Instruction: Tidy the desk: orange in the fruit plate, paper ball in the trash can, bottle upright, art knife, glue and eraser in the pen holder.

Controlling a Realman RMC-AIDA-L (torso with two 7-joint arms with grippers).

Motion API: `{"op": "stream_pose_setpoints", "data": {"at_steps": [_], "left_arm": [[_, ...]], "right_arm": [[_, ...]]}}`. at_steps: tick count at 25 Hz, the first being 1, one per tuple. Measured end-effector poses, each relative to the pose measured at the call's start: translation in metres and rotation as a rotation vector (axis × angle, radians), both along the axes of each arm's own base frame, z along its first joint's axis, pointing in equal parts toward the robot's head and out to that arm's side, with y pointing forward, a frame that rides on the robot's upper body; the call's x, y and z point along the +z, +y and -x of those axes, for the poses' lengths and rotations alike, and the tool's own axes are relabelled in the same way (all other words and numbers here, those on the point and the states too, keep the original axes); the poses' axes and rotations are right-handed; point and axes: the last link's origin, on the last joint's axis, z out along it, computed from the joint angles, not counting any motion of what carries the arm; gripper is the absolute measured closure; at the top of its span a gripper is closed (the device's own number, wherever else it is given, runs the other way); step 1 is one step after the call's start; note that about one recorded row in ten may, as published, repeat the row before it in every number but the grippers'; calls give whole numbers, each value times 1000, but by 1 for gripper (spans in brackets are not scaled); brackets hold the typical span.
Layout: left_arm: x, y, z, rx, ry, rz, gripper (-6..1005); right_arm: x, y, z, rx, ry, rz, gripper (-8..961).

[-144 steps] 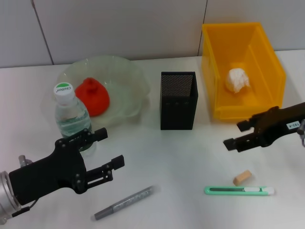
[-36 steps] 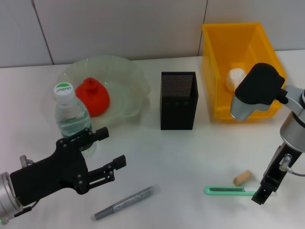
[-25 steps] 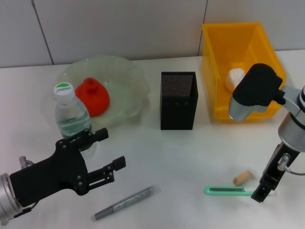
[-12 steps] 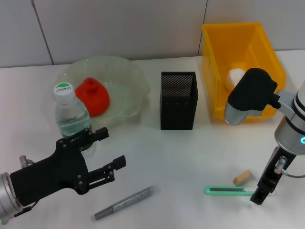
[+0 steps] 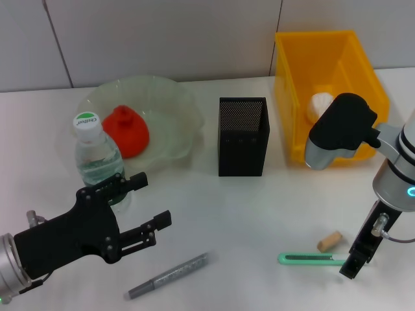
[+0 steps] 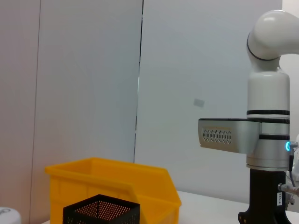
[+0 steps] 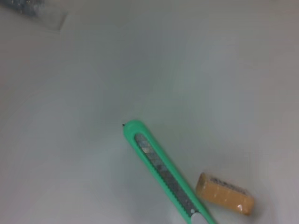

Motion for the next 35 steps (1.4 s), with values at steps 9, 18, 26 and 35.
{"op": "stream_pose_setpoints", "data": {"at_steps": [9, 18, 26, 35], "left_arm": [[0, 0, 0, 0, 0, 0, 219], [0, -1, 1, 0, 2, -4, 219], [1, -2, 2, 2, -3, -12, 219], [1, -2, 2, 1, -5, -12, 219]], "right_arm": [[-4, -2, 0, 10, -10, 23, 338], [-6, -4, 1, 12, -20, 31, 483], [-6, -4, 1, 10, -19, 30, 598], [-6, -4, 1, 10, -18, 30, 694]]}}
